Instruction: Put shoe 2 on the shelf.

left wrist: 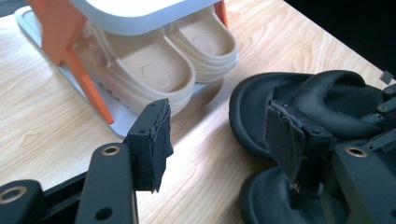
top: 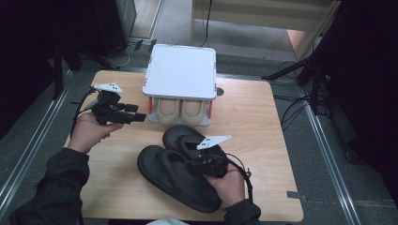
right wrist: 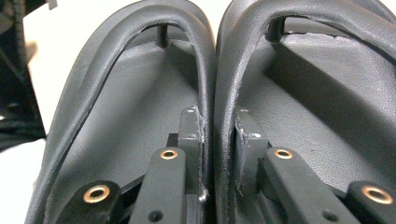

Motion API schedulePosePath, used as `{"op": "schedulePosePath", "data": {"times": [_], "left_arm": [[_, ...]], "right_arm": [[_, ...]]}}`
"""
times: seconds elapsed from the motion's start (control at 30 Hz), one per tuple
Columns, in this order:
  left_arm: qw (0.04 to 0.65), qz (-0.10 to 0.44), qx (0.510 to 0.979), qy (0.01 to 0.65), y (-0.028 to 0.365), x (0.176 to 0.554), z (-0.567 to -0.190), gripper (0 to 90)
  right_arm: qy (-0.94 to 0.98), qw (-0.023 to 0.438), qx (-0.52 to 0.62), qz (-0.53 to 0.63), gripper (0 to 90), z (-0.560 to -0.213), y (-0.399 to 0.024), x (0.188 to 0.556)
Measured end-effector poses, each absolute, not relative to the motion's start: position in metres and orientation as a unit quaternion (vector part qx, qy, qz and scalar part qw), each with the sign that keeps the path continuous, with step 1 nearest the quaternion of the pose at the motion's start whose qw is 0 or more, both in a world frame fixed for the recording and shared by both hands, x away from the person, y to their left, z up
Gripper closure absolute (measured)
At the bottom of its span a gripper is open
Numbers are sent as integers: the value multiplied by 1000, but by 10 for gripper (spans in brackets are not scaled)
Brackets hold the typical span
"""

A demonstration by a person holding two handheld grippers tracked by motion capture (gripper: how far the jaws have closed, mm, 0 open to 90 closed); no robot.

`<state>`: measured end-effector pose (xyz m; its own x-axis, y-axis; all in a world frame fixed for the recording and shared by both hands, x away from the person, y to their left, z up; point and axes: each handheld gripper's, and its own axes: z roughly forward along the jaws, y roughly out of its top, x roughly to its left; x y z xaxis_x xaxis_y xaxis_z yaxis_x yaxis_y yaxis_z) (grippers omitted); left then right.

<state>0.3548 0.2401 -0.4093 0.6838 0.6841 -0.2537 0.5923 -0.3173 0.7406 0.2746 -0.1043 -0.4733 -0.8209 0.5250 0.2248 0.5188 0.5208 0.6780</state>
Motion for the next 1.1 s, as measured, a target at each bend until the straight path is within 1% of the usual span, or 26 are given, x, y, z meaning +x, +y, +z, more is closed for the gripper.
{"op": "schedulePosePath", "data": {"times": [0.2, 0.37, 0.6, 0.67, 0.83, 1.0, 1.1], "left_arm": [[430, 60, 805, 405, 248, 351, -415, 410], [428, 64, 798, 420, 258, 347, -420, 404], [420, 72, 794, 433, 269, 338, -427, 401], [416, 81, 793, 438, 273, 335, -428, 401], [416, 84, 786, 450, 283, 331, -434, 400], [416, 100, 782, 454, 289, 327, -439, 399], [415, 96, 781, 457, 292, 326, -442, 399]], "right_arm": [[881, -34, 262, 392, 774, -472, -106, 288], [893, -35, 227, 388, 774, -461, -102, 298], [902, -51, 181, 388, 773, -439, -97, 310], [905, -52, 169, 388, 773, -430, -95, 312], [914, -53, 132, 381, 773, -411, -88, 317], [915, -60, 116, 381, 773, -396, -80, 325], [914, -63, 110, 386, 773, -385, -77, 332]]}}
